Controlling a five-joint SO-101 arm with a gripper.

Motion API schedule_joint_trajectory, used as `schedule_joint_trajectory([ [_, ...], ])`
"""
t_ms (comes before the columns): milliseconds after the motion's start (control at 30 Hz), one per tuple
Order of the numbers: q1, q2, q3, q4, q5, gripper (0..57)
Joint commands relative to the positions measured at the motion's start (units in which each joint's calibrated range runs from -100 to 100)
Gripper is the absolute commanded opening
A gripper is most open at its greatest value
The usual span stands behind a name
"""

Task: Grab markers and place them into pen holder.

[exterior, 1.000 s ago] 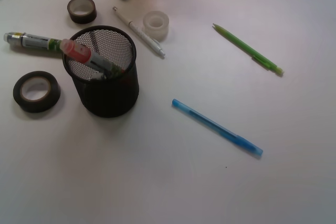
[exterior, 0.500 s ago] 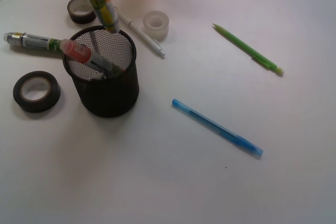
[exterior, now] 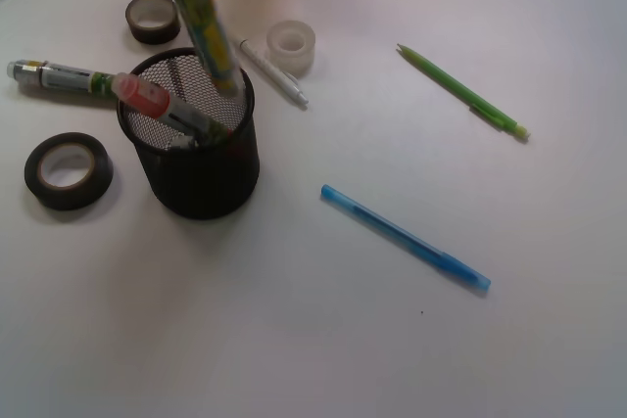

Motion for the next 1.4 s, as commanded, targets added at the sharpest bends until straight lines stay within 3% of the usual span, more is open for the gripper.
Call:
schedule_joint_trajectory([
  [0, -0.12, 1.27, -0.25, -4.04, -0.24, 24.3],
  [433, 0.48, -4.51, -0.43, 1.47, 8.01, 24.6],
  [667, 2.42, -23.89, -6.86, 41.1, 20.32, 24.6],
  [833, 9.97, -31.63, -19.0, 73.82, 29.65, 24.6],
  [1067, 21.41, -24.57, -27.06, 97.44, 39.32, 24.6],
  [1367, 26.49, -7.23, -28.69, 101.64, 45.23, 24.3],
])
